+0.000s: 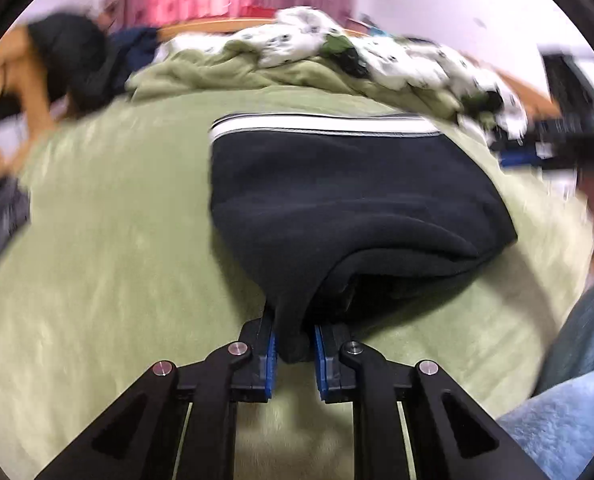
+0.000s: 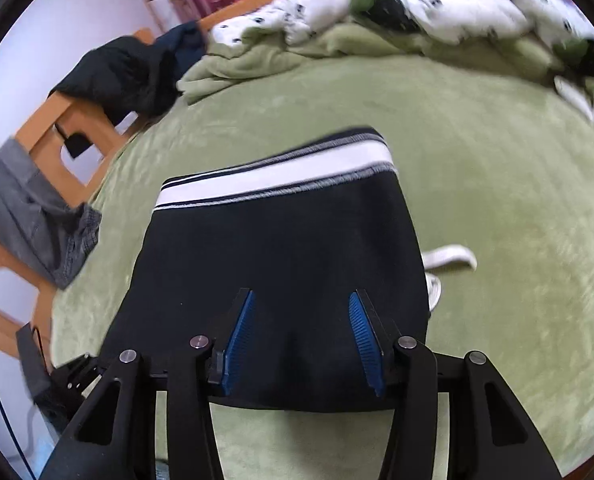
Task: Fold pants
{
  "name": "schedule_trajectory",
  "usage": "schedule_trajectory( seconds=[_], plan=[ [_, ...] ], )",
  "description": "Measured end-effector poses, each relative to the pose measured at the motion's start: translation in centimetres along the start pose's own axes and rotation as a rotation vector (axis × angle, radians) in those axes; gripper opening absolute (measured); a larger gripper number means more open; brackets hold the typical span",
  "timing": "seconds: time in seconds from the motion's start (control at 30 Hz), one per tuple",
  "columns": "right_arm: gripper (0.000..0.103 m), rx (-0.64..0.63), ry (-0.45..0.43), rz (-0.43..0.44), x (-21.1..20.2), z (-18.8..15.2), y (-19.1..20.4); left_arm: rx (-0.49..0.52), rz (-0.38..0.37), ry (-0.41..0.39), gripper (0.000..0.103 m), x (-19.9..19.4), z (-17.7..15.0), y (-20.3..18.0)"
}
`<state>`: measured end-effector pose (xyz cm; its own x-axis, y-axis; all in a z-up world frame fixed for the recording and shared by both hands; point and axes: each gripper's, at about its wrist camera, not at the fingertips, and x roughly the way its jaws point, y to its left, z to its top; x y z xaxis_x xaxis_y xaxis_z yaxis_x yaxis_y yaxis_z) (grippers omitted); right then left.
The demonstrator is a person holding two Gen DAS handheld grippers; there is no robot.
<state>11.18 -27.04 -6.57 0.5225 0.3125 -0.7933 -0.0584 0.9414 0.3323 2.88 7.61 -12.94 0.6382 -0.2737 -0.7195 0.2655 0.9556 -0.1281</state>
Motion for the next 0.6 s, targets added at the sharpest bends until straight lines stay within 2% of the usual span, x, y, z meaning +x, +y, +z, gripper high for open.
schedule_trajectory(
  seconds=[0.07,0.13,0.2,0.3,0.37,0.4,0.5,0.6],
  plan=[
    [0.047,0.041,-0.008,0.005,-0.3,-0.2,-1.1,-0.04,-0.007,0.069,0.017,1.2,-1.2,0.8],
    [0.047,0.061,-0.005,0.005,-0.3,-0.3,-1.8,-0.078,-0.033,0.1,0.025,1.8,-2.6,1.4],
    [0.047,0.07,0.019,0.007,0.1,-0.3,-2.2,-0.119,-0.056,0.084,0.032,0.7,-2.8,2.0],
    [0.047,0.077,0.06,0.022,0.9,-0.4,-2.1,-0.212,-0.125,0.051,0.033,-1.7,-2.6,3.2],
    [0.047,0.058,0.067,0.023,1.0,-0.4,-1.6,-0.257,-0.179,-0.013,0.044,-3.6,-2.3,3.6],
    [0.047,0.038,0.068,0.019,1.1,-0.3,-1.2,-0.265,-0.191,-0.037,0.055,-4.3,-1.7,3.8],
    [0.047,-0.013,0.074,0.013,1.4,-0.3,0.1,-0.244,-0.167,-0.069,0.055,-4.9,0.6,3.1],
    [0.047,-0.066,0.1,-0.008,2.1,-0.4,1.5,-0.188,-0.113,-0.048,0.055,-3.5,3.4,1.3]
  ],
)
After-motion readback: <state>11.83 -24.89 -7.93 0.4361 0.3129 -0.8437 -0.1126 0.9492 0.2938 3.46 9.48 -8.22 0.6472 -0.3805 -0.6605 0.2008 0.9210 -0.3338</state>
